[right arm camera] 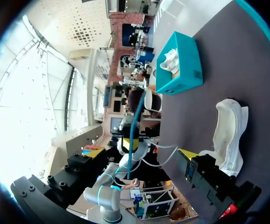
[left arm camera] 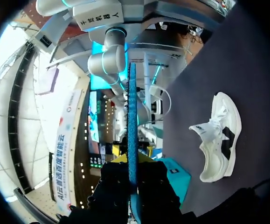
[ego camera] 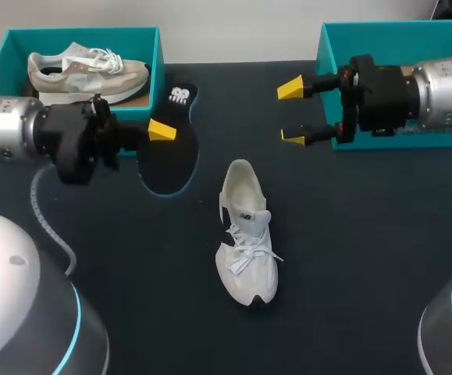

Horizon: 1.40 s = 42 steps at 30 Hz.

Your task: Take the shoe out of the shoebox, open the shoe tongue, remove and reinsert the insole, then place the shoe into the shoebox

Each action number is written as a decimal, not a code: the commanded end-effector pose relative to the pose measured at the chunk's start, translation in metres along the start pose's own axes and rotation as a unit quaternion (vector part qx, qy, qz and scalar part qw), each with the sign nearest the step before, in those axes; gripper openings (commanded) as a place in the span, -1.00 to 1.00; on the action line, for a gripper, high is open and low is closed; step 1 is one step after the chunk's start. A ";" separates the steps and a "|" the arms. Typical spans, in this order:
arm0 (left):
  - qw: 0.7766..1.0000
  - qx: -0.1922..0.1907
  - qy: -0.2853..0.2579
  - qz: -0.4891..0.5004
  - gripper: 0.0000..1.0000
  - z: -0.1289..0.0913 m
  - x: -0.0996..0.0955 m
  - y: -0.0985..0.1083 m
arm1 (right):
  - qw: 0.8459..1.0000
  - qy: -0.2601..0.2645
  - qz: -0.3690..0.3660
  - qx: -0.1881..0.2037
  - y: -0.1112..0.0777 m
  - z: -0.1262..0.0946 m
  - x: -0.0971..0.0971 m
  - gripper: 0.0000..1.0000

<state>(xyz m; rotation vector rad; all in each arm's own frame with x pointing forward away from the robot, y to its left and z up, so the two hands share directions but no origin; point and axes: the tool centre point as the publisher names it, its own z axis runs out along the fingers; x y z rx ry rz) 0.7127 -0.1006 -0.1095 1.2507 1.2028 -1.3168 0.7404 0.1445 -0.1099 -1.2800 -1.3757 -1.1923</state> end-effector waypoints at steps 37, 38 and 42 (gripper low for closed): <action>0.407 0.018 -0.106 -0.907 -1.00 0.000 0.005 -0.016 | 1.000 -0.001 0.001 0.000 0.001 0.002 0.000 1.00; 0.407 0.018 -0.106 -0.907 -1.00 0.000 0.005 -0.016 | 1.000 -0.001 0.001 0.000 0.001 0.002 0.000 1.00; 0.407 0.018 -0.106 -0.907 -1.00 0.000 0.005 -0.016 | 1.000 -0.001 0.001 0.000 0.001 0.002 0.000 1.00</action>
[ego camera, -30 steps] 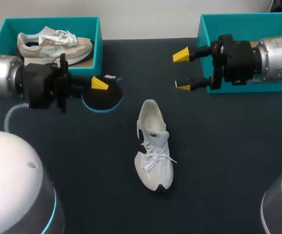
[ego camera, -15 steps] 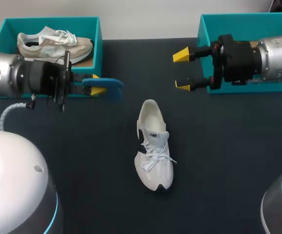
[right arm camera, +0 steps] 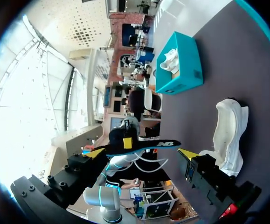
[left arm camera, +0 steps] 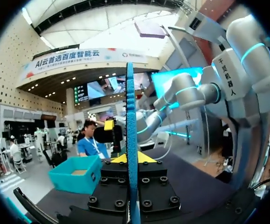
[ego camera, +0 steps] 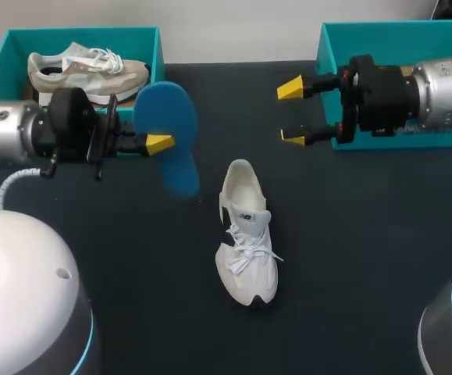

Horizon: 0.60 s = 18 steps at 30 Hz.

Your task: Take the shoe out of the shoebox, open the shoe tongue, remove and reinsert the insole, then place the shoe into the shoebox

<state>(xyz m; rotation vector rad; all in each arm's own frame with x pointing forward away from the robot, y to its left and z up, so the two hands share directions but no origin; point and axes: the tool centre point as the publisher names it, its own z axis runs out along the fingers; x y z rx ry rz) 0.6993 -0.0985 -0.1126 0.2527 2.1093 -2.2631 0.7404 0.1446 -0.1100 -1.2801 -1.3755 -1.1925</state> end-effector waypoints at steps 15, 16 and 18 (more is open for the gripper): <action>0.877 0.028 -0.073 -0.473 -1.00 0.001 0.003 0.002 | 1.000 -0.001 0.001 0.001 0.001 0.002 0.000 1.00; 0.876 0.022 -0.069 -0.478 -1.00 0.001 0.002 0.002 | 1.000 -0.001 0.001 0.001 0.001 0.002 0.000 1.00; 0.869 0.011 -0.064 -0.491 -1.00 0.001 0.001 0.003 | 1.000 -0.001 0.001 0.001 0.001 0.002 0.000 1.00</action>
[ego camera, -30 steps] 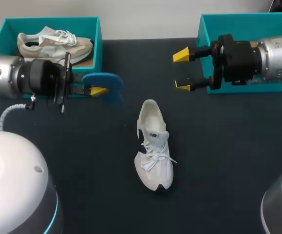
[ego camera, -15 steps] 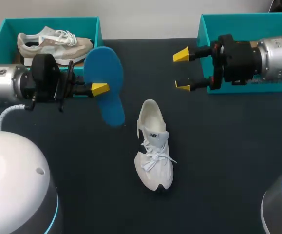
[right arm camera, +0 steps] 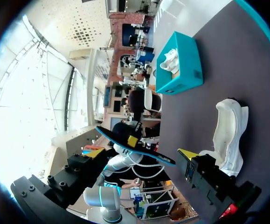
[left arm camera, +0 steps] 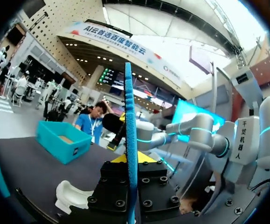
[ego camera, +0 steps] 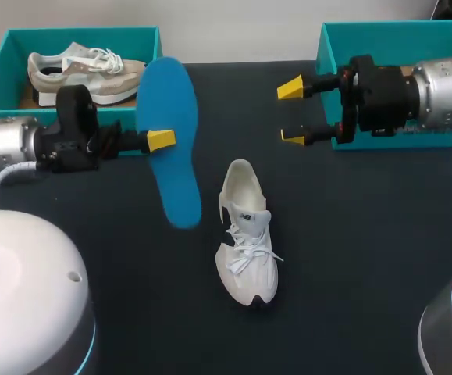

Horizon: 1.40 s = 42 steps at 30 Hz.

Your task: Take the shoe out of the shoebox, open the shoe tongue, remove and reinsert the insole, then place the shoe into the shoebox

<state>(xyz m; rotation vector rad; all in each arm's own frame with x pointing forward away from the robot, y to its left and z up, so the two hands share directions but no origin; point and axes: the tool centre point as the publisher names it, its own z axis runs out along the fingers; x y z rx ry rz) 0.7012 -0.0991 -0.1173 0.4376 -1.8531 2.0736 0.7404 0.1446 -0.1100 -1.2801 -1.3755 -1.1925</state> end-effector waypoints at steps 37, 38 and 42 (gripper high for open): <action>0.898 0.017 -0.010 -0.440 -1.00 0.010 -0.033 0.013 | 1.000 -0.001 0.001 0.001 0.001 0.002 0.000 1.00; 0.897 0.015 -0.015 -0.441 -1.00 0.012 -0.035 0.014 | 1.000 -0.001 0.001 0.001 0.001 0.002 0.000 1.00; 0.886 0.017 -0.018 -0.463 -1.00 0.018 -0.039 0.018 | 1.000 -0.001 0.001 0.001 0.001 0.002 0.000 1.00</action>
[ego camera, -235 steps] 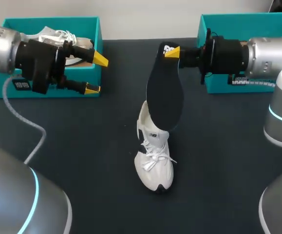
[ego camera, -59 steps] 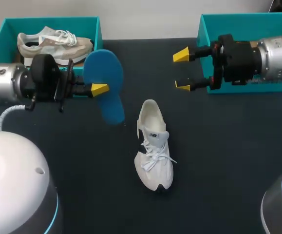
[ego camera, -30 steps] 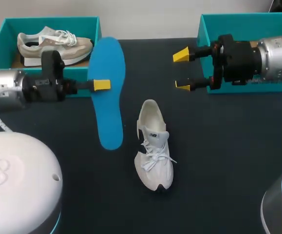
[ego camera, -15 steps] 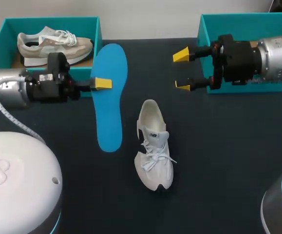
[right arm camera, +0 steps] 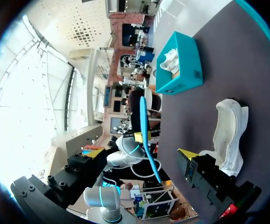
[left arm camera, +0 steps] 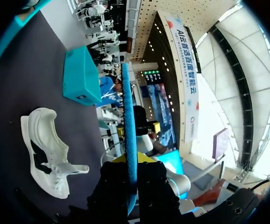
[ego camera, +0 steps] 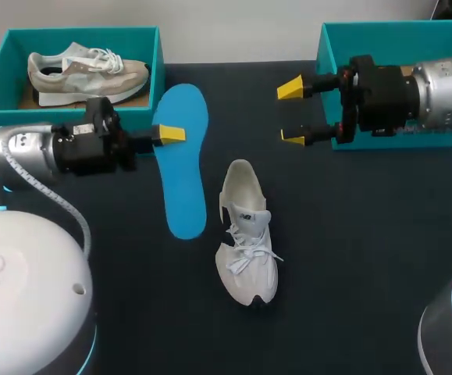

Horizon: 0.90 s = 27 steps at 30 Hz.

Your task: Take the shoe out of the shoebox, open the shoe tongue, remove and reinsert the insole, then place the shoe into the shoebox

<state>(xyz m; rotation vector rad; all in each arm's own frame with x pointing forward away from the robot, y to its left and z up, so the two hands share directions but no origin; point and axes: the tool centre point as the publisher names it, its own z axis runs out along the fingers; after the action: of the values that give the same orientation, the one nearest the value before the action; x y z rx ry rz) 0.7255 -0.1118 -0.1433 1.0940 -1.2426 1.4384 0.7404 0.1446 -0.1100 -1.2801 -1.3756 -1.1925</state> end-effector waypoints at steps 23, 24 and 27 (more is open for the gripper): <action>0.999 0.010 -0.016 -0.043 -1.00 0.020 -0.016 -0.007 | 0.970 -0.240 0.000 -0.019 -0.018 0.038 0.053 1.00; 0.999 0.010 -0.016 -0.043 -1.00 0.020 -0.016 -0.007 | 0.970 -0.240 0.000 -0.019 -0.018 0.038 0.053 1.00; 0.999 0.010 -0.016 -0.043 -1.00 0.020 -0.016 -0.007 | 0.970 -0.240 0.000 -0.019 -0.018 0.038 0.053 1.00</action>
<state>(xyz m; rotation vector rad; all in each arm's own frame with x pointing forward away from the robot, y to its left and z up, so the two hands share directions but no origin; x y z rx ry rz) 0.7374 -0.1327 -0.1559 1.1723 -1.1890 1.3758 0.7175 0.1877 -0.0652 -1.6419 -1.6764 -0.9721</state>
